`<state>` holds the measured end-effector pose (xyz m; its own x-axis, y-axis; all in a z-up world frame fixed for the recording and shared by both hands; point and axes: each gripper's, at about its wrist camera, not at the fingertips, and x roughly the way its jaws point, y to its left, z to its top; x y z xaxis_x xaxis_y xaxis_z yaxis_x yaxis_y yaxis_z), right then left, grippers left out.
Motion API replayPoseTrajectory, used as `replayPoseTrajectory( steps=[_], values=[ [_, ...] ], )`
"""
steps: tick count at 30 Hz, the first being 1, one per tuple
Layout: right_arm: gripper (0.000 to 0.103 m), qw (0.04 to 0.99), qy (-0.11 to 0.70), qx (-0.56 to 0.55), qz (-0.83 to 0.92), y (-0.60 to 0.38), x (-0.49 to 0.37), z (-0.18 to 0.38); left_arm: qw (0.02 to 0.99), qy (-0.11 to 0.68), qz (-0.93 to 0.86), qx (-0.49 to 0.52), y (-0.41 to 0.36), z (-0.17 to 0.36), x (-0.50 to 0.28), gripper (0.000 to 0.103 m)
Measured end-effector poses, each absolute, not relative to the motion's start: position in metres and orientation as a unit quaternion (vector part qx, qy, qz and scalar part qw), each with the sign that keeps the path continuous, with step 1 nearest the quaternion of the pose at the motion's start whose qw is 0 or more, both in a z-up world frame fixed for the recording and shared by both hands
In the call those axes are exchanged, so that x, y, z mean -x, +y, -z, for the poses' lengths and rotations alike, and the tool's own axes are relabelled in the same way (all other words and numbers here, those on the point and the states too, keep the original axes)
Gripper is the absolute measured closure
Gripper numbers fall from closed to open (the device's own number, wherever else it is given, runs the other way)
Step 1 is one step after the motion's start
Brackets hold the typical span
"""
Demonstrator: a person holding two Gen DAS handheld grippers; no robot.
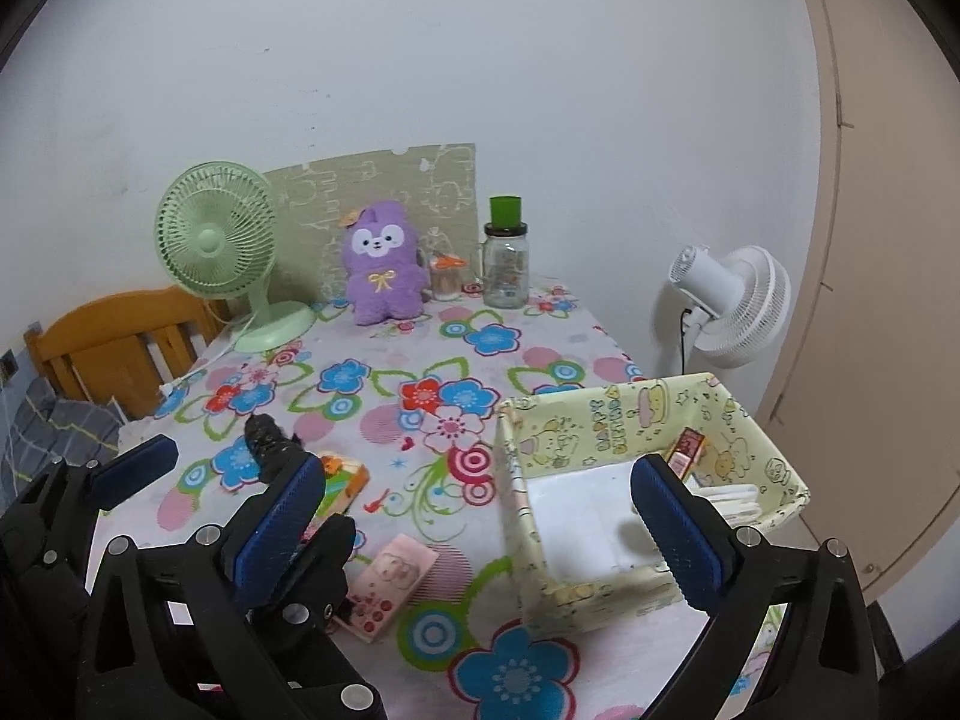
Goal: Organize soft objects
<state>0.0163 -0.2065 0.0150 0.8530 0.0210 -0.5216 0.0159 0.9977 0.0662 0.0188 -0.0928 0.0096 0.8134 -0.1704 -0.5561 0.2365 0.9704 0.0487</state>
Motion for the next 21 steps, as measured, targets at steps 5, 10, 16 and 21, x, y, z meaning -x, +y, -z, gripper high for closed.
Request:
replayPoseTrajectory(
  steps=[5, 10, 16, 21],
  values=[
    [0.000, 0.964, 0.263, -0.025, -0.014, -0.195, -0.014, -0.016, 0.952, 0.285, 0.100, -0.054, -0.082, -0.009, -0.016, 0.000],
    [0.000, 0.963, 0.269, -0.022, -0.024, -0.186, -0.015, -0.011, 0.952, 0.287, 0.092, -0.052, -0.072, -0.005, -0.013, 0.000],
    [0.000, 0.959, 0.280, -0.020, -0.045, -0.177, -0.019, -0.001, 0.950, 0.298, 0.081, -0.049, -0.061, 0.004, -0.016, 0.000],
    [0.000, 0.957, 0.285, -0.017, -0.050, -0.170, -0.022, 0.005, 0.948, 0.306, 0.075, -0.047, -0.052, 0.012, -0.018, 0.000]
  ],
)
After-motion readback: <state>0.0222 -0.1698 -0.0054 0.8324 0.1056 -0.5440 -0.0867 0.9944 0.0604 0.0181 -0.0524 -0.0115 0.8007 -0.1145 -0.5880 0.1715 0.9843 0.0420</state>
